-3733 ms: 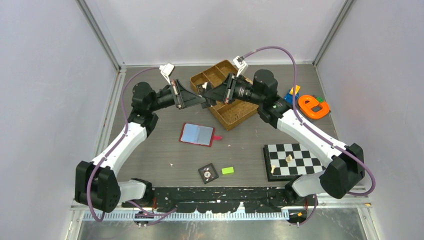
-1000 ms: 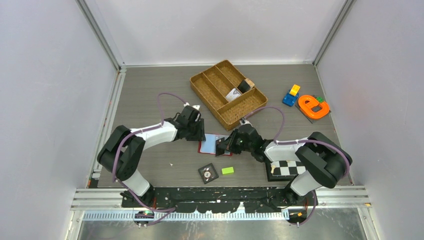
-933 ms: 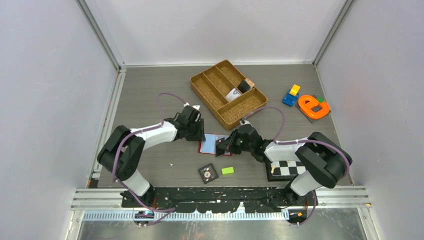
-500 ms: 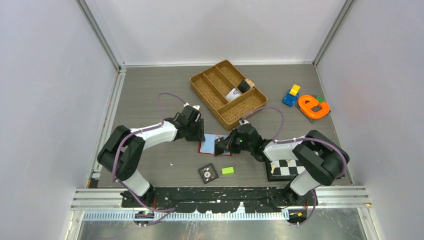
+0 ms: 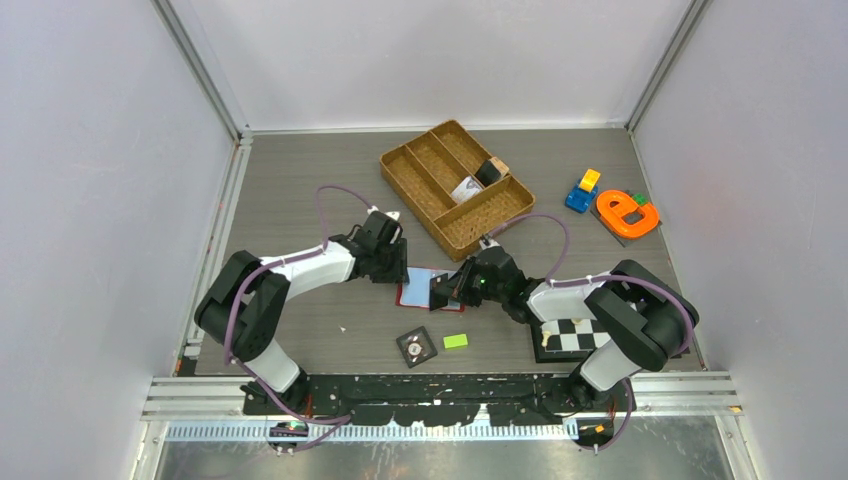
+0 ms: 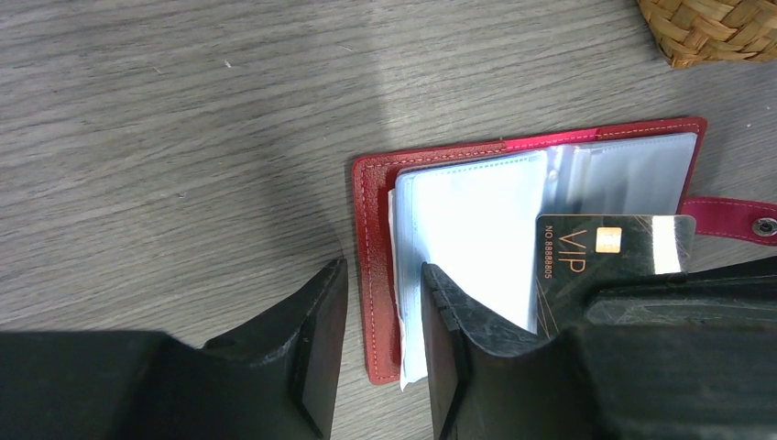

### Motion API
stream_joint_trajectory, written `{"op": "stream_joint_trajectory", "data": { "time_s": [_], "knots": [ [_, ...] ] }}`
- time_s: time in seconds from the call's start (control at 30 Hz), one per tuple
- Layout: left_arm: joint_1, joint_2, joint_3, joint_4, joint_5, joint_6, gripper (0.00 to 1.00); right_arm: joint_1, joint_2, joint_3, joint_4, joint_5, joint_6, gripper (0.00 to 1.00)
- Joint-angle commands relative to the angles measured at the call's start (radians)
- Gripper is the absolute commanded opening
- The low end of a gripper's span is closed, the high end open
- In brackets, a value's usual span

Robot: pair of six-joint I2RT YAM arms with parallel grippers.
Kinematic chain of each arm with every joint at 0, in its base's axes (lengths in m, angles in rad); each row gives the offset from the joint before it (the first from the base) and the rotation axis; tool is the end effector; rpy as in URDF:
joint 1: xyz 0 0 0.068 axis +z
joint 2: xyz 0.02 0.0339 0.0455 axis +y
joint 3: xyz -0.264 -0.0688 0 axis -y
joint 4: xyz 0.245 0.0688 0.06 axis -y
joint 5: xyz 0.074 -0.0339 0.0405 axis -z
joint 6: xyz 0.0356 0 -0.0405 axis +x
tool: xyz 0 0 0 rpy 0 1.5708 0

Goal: Put the credit cards into the card holder
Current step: Insert the credit card into the card holder.

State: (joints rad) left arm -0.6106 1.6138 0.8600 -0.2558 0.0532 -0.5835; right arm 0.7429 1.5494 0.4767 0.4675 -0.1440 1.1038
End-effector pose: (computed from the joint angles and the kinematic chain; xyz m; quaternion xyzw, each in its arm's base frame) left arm 0.2524 -0.1789 0.1606 0.0204 0.9604 -0.1768 0.2146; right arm 0.1983 0.1891 0.1287 0.1257 0.8751 0.4078 0.2285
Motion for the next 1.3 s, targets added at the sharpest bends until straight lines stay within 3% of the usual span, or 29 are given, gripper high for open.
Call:
{"op": "stream_joint_trajectory", "data": {
  "time_s": [0.0,0.53,1.1,1.27],
  "knots": [
    [-0.005,0.027,-0.017,-0.116,-0.036,0.025,0.37,-0.003,0.004,0.0,0.046,0.01,0.006,0.0],
    [-0.004,0.026,-0.015,-0.127,-0.046,0.034,0.37,-0.012,0.016,0.003,-0.013,0.05,0.017,0.01],
    [-0.004,0.039,-0.01,-0.126,-0.04,0.041,0.35,-0.028,0.1,-0.004,0.15,-0.02,-0.001,0.01],
    [-0.004,0.014,0.0,-0.157,-0.084,0.061,0.39,-0.029,0.076,-0.027,0.186,-0.023,-0.004,0.0]
  ]
}}
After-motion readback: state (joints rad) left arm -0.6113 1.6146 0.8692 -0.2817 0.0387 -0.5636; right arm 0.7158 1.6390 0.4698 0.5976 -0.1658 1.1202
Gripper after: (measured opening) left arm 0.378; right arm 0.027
